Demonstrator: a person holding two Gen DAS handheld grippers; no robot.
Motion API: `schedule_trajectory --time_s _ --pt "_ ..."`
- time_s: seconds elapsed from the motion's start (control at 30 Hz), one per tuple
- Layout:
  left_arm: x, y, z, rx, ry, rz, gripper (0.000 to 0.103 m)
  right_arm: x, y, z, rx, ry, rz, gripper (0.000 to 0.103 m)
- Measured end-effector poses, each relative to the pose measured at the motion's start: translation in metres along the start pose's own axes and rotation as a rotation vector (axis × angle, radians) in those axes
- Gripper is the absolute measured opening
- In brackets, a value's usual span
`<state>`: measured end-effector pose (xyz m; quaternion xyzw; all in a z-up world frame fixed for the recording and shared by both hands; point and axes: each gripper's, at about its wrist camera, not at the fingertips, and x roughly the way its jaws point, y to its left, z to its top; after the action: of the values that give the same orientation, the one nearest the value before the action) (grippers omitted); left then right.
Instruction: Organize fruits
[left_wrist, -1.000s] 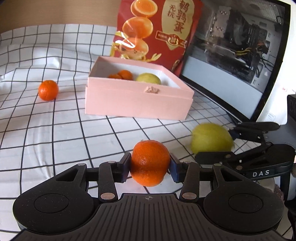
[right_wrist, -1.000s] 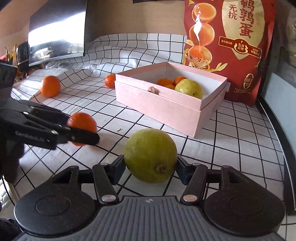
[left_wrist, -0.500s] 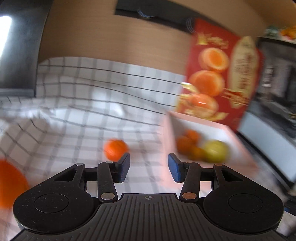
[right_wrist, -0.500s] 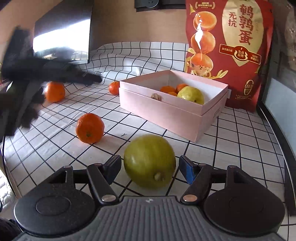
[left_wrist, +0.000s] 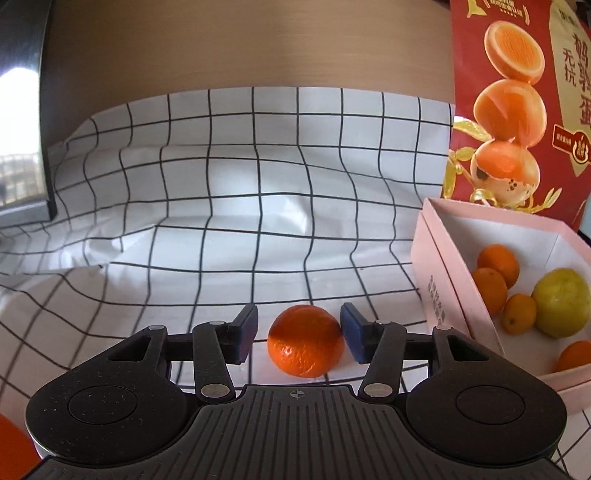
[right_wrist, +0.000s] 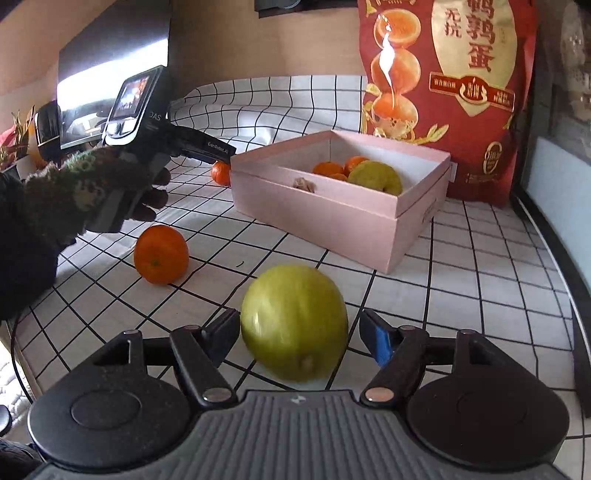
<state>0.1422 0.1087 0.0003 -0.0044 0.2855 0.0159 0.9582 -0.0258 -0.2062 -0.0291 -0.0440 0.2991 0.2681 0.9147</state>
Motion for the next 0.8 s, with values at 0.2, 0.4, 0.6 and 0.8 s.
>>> schedule_trajectory --time_s 0.2,0.4,0.6,0.8 --pt "0.014 -0.003 -0.002 -0.011 0.049 -0.038 0.053 0.005 -0.004 0.001 0.031 0.035 0.008 0.073" --pt "0.001 0.010 -0.009 -0.077 -0.003 -0.045 0.051 0.005 -0.003 0.000 0.030 0.038 0.002 0.074" --pt "-0.044 0.023 -0.025 -0.132 -0.030 -0.072 0.051 -0.002 0.001 0.000 -0.004 -0.012 -0.028 0.074" --pt "-0.107 0.029 -0.054 -0.192 -0.032 -0.153 0.051 -0.016 0.022 0.016 -0.098 -0.101 -0.069 0.074"
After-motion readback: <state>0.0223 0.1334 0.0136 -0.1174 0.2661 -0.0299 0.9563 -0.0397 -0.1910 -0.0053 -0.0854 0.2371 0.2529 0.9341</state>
